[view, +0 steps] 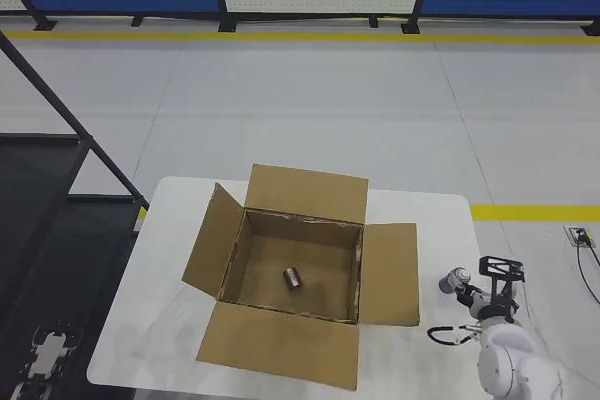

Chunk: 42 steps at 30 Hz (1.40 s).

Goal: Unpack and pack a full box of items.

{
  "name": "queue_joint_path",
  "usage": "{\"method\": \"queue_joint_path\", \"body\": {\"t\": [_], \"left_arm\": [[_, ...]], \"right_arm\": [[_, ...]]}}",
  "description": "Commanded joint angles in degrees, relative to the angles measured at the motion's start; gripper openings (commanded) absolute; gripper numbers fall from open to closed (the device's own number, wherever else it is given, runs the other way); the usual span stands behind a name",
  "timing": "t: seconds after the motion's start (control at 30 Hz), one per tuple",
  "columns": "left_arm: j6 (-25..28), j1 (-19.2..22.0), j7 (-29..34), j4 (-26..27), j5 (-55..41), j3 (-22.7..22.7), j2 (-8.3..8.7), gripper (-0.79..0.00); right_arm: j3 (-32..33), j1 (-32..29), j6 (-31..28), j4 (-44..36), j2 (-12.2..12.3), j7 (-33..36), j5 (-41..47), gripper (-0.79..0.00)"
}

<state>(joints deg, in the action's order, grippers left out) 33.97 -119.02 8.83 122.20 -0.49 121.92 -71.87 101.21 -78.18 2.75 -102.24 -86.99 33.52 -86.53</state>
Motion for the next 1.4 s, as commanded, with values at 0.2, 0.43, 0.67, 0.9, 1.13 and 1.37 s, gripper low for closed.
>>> {"method": "queue_joint_path", "body": {"t": [0.2, 0.43, 0.67, 0.9, 1.13, 1.37], "left_arm": [[0.0, 0.0, 0.0, 0.0, 0.0, 0.0, 0.0, 0.0], [0.0, 0.0, 0.0, 0.0, 0.0, 0.0, 0.0, 0.0], [0.0, 0.0, 0.0, 0.0, 0.0, 0.0, 0.0, 0.0], [0.0, 0.0, 0.0, 0.0, 0.0, 0.0, 0.0, 0.0], [0.0, 0.0, 0.0, 0.0, 0.0, 0.0, 0.0, 0.0], [0.0, 0.0, 0.0, 0.0, 0.0, 0.0, 0.0, 0.0]], "right_arm": [[-0.51, 4.13, -1.35, 8.5, 0.53, -0.81, 2.15, 0.0], [0.5, 7.73, -2.77, 13.84, 1.2, -0.88, 4.56, -0.443], [0.73, 9.13, -3.25, 15.5, 1.72, -0.87, 6.56, -0.785], [1.81, 5.69, 0.64, 4.22, 1.61, -2.2, 13.71, -0.785], [-4.08, -2.53, 5.04, -19.62, 0.94, -2.7, 16.74, -0.785], [-19.13, -4.77, 3.93, -29.59, 0.74, -2.25, 8.85, -0.785]]}}
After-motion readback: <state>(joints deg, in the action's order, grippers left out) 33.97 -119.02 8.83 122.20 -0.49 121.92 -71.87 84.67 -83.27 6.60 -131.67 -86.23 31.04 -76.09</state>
